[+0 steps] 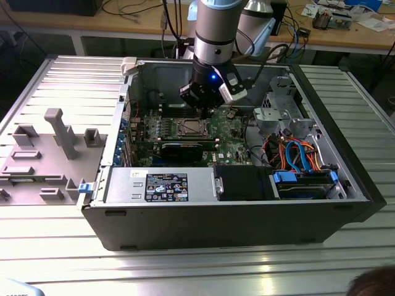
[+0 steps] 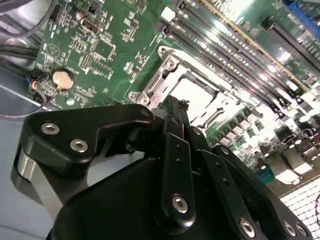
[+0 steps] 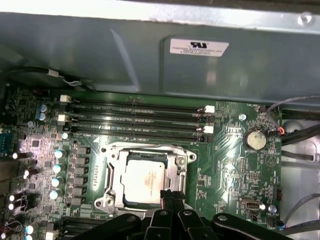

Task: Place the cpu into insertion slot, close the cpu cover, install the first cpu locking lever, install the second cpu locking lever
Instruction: 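Install the second cpu locking lever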

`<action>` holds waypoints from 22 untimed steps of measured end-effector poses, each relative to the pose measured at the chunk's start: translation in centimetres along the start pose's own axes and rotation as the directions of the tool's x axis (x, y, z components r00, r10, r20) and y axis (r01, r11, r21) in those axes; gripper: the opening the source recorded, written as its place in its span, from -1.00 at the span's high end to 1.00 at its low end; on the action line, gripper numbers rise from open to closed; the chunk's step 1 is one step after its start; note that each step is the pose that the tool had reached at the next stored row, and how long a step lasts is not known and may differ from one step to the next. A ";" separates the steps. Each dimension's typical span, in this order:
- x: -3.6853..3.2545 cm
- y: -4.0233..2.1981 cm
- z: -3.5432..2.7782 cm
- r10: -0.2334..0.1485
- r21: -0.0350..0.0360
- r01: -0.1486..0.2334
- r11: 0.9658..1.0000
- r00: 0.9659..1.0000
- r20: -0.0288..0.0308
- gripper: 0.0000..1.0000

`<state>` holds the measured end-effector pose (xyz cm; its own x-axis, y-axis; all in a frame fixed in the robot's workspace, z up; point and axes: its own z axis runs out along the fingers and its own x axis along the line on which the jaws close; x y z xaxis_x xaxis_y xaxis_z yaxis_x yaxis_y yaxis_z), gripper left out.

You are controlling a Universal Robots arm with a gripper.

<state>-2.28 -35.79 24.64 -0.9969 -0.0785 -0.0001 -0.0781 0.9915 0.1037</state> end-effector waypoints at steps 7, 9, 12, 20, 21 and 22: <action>0.01 -0.05 0.00 0.000 -0.080 0.001 0.997 1.000 0.006 0.79; 0.01 -0.06 0.01 0.000 -0.088 0.001 0.996 1.000 0.007 0.79; 0.01 -0.20 0.00 -0.001 -0.088 0.001 0.996 1.000 0.007 0.79; 0.19 -1.19 0.02 0.000 -0.089 0.001 0.996 1.000 0.007 0.79; 0.20 -1.28 0.01 0.000 -0.089 0.001 0.996 1.000 0.007 0.79; 0.21 -1.33 0.00 0.000 -0.089 0.001 0.996 1.000 0.007 0.79</action>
<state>-2.38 -37.13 24.50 -0.9969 -0.0781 -0.0070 -0.0780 0.9784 0.1913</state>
